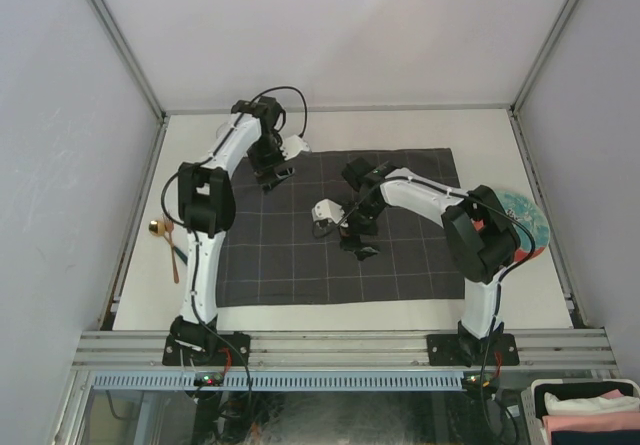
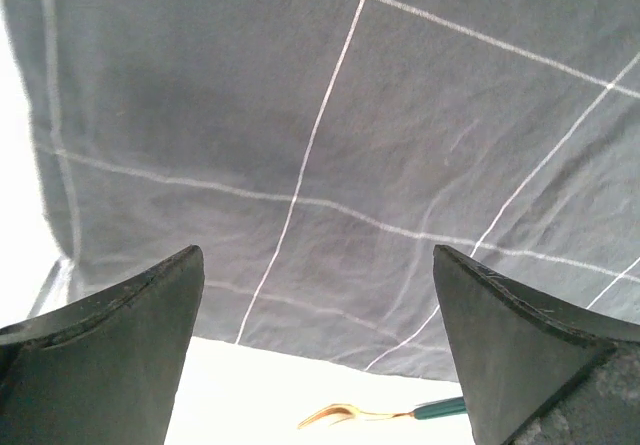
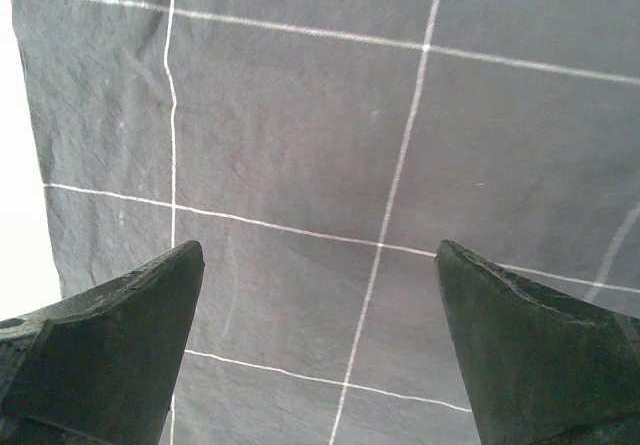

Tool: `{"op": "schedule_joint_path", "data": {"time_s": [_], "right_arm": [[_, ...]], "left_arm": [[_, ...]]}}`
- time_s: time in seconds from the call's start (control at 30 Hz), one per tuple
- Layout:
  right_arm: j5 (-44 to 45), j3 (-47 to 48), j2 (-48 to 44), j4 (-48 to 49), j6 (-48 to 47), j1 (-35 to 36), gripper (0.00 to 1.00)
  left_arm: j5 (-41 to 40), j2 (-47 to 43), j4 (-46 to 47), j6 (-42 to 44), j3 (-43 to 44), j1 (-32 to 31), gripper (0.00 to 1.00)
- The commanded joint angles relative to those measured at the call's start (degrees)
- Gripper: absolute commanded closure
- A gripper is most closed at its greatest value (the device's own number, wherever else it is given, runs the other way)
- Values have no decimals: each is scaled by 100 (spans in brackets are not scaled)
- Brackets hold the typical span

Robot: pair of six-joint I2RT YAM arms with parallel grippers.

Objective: Set the dinner table for one person
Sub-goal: Flatten out the napkin at the center of the board.

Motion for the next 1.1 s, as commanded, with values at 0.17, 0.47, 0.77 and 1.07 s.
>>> {"op": "schedule_joint_path", "data": {"time_s": [0.17,0.47,0.77,1.07], "right_arm": [[-288,403,-413,-279,156,71,0],[-292,214,-495,-354,192,26,0],[-306,21,-365,-457,197,248,0],[-192,93,-277,-757,46,375,0]], "left_arm": [[-150,-701,15,1080,345,533,0],[423,-262,-337,975,298,1188,0],[547,-265,-230,1053,-16,1217,0],[507,-47,-312,1057,-110,1220,0]]}}
